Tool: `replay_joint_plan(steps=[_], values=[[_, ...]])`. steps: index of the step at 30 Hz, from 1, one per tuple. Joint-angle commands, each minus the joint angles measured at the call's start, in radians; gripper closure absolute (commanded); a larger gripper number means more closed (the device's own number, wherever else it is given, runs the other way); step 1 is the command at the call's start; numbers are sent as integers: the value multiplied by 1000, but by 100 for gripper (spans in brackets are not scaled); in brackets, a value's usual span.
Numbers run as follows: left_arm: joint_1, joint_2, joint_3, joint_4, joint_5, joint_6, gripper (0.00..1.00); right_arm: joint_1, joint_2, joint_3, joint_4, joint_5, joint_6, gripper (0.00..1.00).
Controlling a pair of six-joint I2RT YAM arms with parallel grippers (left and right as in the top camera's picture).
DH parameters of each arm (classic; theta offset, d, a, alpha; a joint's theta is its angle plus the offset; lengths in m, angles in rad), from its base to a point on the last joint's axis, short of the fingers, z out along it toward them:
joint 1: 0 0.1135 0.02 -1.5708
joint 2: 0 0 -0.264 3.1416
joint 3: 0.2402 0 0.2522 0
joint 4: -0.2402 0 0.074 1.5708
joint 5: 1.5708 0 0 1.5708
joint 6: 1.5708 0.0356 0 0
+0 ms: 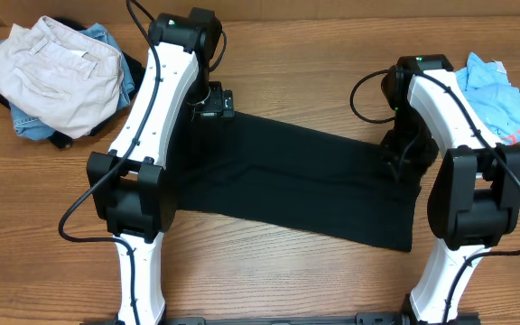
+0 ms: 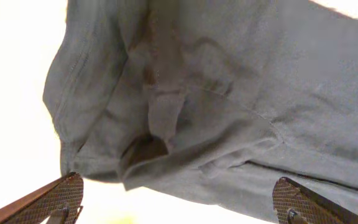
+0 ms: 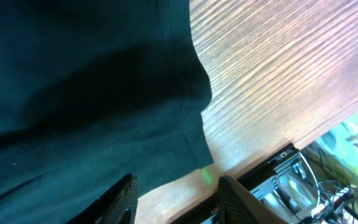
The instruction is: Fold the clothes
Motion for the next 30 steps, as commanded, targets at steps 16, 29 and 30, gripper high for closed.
replay_joint_plan(steps=[16, 29, 30], values=[[-201, -10, -418, 476, 218, -50, 85, -2, -39, -230, 307, -212, -97, 96], [62, -10, -429, 237, -123, -57, 75, -57, -40, -294, 226, -105, -14, 96], [93, -10, -429, 224, -124, -56, 75, -68, -40, -294, 224, -106, -18, 96]])
